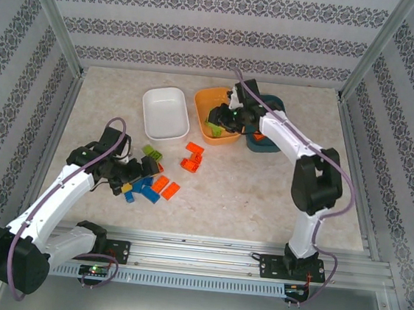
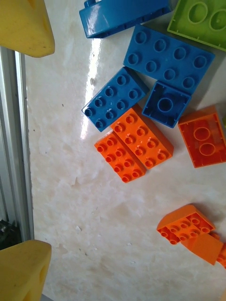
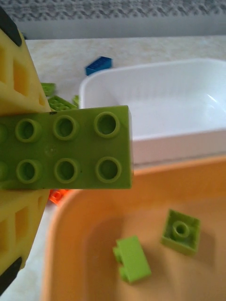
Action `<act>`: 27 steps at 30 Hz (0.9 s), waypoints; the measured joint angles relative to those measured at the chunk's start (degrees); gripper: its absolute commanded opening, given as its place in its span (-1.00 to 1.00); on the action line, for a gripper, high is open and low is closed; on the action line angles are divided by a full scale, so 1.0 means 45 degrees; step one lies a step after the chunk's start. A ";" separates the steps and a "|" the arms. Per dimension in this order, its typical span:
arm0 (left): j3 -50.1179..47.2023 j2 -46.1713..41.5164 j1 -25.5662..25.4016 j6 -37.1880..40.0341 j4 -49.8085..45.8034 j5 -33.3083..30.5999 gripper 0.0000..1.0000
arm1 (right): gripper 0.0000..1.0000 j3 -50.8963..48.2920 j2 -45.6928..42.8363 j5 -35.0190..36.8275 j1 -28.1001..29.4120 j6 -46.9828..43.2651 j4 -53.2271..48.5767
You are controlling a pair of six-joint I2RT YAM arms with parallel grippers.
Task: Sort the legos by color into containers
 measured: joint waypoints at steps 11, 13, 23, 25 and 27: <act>0.0340 0.0272 0.0165 0.1200 -0.1054 -0.0010 1.00 | -0.11 0.5333 0.4658 0.0719 -0.0607 0.0393 -0.1705; 0.0442 0.0418 0.0223 0.1331 -0.1088 -0.0010 1.00 | -0.04 0.6062 0.5085 0.0767 -0.0695 0.0432 -0.2040; 0.1151 0.2356 0.0330 0.1598 -0.0772 -0.0010 1.00 | 0.06 0.6805 0.5280 0.0787 -0.1127 0.0398 -0.2900; 0.1331 0.2589 0.0330 0.1593 -0.0617 -0.0010 1.00 | 0.07 0.6596 0.5202 0.0787 -0.1195 0.0248 -0.2943; 0.1481 0.2773 0.0330 0.1593 -0.0486 -0.0010 1.00 | 0.09 0.6183 0.5017 0.0782 -0.1273 0.0160 -0.2939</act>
